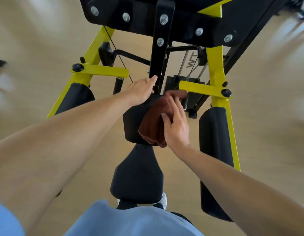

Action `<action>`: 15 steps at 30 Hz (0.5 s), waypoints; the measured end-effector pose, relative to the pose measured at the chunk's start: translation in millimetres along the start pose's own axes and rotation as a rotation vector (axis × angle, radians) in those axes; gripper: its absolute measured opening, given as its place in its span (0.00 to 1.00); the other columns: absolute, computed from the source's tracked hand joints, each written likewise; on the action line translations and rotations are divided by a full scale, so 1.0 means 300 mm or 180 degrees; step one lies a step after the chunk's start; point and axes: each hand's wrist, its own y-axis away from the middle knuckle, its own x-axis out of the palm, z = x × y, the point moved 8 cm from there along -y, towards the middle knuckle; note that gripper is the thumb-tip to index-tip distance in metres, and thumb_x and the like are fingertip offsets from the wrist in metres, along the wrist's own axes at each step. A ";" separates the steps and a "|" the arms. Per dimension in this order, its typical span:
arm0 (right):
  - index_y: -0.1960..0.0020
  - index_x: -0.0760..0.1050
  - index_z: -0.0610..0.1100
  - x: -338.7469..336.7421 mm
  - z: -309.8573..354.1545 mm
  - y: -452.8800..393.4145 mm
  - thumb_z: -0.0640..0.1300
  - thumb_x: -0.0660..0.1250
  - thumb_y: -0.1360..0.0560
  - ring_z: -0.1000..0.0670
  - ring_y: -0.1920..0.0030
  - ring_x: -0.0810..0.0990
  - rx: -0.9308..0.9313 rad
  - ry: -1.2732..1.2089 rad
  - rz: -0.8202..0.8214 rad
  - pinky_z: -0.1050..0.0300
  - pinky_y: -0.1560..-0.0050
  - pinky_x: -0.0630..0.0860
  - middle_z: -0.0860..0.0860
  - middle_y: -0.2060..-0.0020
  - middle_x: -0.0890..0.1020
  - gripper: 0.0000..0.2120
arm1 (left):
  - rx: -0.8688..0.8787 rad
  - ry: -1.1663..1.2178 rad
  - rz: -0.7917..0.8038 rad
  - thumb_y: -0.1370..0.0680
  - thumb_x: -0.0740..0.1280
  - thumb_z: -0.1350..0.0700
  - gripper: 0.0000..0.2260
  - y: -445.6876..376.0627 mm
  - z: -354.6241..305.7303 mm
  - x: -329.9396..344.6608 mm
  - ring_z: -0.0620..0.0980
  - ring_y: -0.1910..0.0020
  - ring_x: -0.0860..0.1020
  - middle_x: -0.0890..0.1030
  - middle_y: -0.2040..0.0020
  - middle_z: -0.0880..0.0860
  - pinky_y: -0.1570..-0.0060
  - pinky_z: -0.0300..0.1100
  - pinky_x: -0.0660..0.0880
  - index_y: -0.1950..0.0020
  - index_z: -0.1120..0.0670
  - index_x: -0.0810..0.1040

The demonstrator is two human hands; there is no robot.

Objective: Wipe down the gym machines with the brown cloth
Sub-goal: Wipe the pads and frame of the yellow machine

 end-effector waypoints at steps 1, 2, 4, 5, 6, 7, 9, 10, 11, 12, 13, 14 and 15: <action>0.21 0.64 0.55 0.008 0.058 -0.024 0.53 0.60 0.16 0.50 0.20 0.58 -0.0357 0.0418 0.0040 0.50 0.22 0.56 0.55 0.21 0.65 0.24 | -0.0084 0.0058 -0.0089 0.15 0.46 0.41 0.26 -0.001 0.000 -0.008 0.55 0.31 0.72 0.78 0.33 0.53 0.41 0.45 0.63 0.28 0.51 0.74; 0.22 0.66 0.54 0.023 0.107 -0.047 0.54 0.60 0.16 0.48 0.19 0.57 -0.0709 0.0855 0.0115 0.47 0.20 0.54 0.53 0.22 0.67 0.23 | -0.0196 0.0224 -0.0214 0.15 0.47 0.41 0.26 -0.003 0.007 -0.020 0.56 0.30 0.71 0.76 0.30 0.55 0.37 0.46 0.64 0.28 0.51 0.73; 0.22 0.67 0.53 0.055 0.166 -0.082 0.59 0.58 0.16 0.46 0.19 0.57 -0.1185 0.1496 0.0389 0.42 0.19 0.51 0.53 0.22 0.68 0.25 | -0.0441 0.0799 -0.0491 0.16 0.50 0.39 0.26 -0.016 0.049 -0.041 0.57 0.31 0.73 0.77 0.31 0.57 0.31 0.47 0.65 0.30 0.53 0.76; 0.21 0.64 0.53 0.069 0.175 -0.097 0.61 0.57 0.17 0.45 0.19 0.57 -0.1304 0.1716 0.0583 0.41 0.19 0.51 0.53 0.21 0.67 0.27 | -0.0502 0.1162 -0.0593 0.18 0.51 0.37 0.26 -0.014 0.065 -0.052 0.57 0.34 0.76 0.80 0.36 0.57 0.30 0.49 0.66 0.35 0.53 0.77; 0.19 0.61 0.53 0.080 0.178 -0.112 0.64 0.56 0.18 0.45 0.19 0.56 -0.1399 0.1924 0.0788 0.41 0.19 0.51 0.53 0.20 0.65 0.30 | -0.0528 0.1514 -0.0666 0.21 0.52 0.35 0.27 -0.014 0.082 -0.059 0.57 0.39 0.79 0.84 0.43 0.56 0.31 0.51 0.68 0.39 0.52 0.77; 0.18 0.58 0.53 0.090 0.179 -0.125 0.66 0.55 0.19 0.45 0.18 0.55 -0.1491 0.2119 0.0991 0.41 0.20 0.52 0.53 0.20 0.63 0.33 | -0.0565 0.1827 -0.0720 0.23 0.52 0.33 0.27 -0.014 0.099 -0.068 0.55 0.42 0.80 0.85 0.47 0.54 0.32 0.53 0.70 0.39 0.51 0.77; 0.17 0.53 0.53 0.104 0.193 -0.150 0.69 0.55 0.20 0.46 0.18 0.55 -0.1654 0.2405 0.1301 0.42 0.20 0.54 0.53 0.18 0.59 0.37 | -0.0704 0.2402 -0.0688 0.20 0.52 0.34 0.29 -0.002 0.133 -0.075 0.53 0.42 0.80 0.83 0.46 0.53 0.36 0.48 0.72 0.30 0.53 0.72; 0.17 0.51 0.53 0.123 0.212 -0.159 0.69 0.55 0.20 0.46 0.18 0.55 -0.1770 0.2534 0.1436 0.43 0.20 0.54 0.53 0.18 0.58 0.38 | -0.0768 0.2645 -0.0653 0.17 0.50 0.37 0.28 0.011 0.161 -0.083 0.52 0.43 0.79 0.81 0.44 0.54 0.43 0.44 0.72 0.27 0.55 0.69; 0.17 0.49 0.54 0.138 0.226 -0.165 0.69 0.55 0.20 0.46 0.19 0.56 -0.1865 0.2649 0.1550 0.44 0.21 0.55 0.53 0.18 0.57 0.38 | -0.0862 0.2796 -0.0615 0.16 0.48 0.38 0.28 0.022 0.195 -0.083 0.50 0.48 0.78 0.79 0.44 0.54 0.50 0.42 0.72 0.26 0.55 0.68; 0.16 0.47 0.54 0.151 0.237 -0.169 0.69 0.55 0.20 0.45 0.19 0.56 -0.1948 0.2730 0.1636 0.44 0.21 0.56 0.53 0.18 0.56 0.39 | -0.0953 0.2920 -0.0572 0.16 0.48 0.37 0.28 0.030 0.237 -0.074 0.48 0.54 0.77 0.78 0.44 0.53 0.56 0.42 0.72 0.27 0.55 0.68; 0.16 0.47 0.53 0.159 0.246 -0.171 0.69 0.56 0.20 0.45 0.19 0.57 -0.2020 0.2782 0.1707 0.44 0.22 0.57 0.52 0.17 0.55 0.40 | -0.1064 0.3041 -0.0517 0.17 0.48 0.36 0.28 0.045 0.279 -0.060 0.48 0.55 0.77 0.78 0.44 0.53 0.57 0.42 0.74 0.27 0.54 0.68; 0.16 0.47 0.53 0.177 0.256 -0.170 0.69 0.57 0.20 0.45 0.19 0.58 -0.2124 0.2836 0.1769 0.44 0.22 0.59 0.52 0.17 0.55 0.40 | -0.1200 0.3183 -0.0493 0.18 0.49 0.35 0.28 0.069 0.335 -0.040 0.49 0.51 0.78 0.78 0.42 0.53 0.52 0.44 0.76 0.28 0.53 0.69; 0.17 0.48 0.53 0.183 0.268 -0.173 0.68 0.58 0.21 0.45 0.20 0.59 -0.2190 0.2863 0.1786 0.44 0.23 0.60 0.51 0.18 0.56 0.40 | -0.1342 0.3269 -0.0461 0.19 0.51 0.34 0.29 0.089 0.382 -0.018 0.52 0.43 0.78 0.77 0.37 0.54 0.43 0.50 0.77 0.28 0.52 0.70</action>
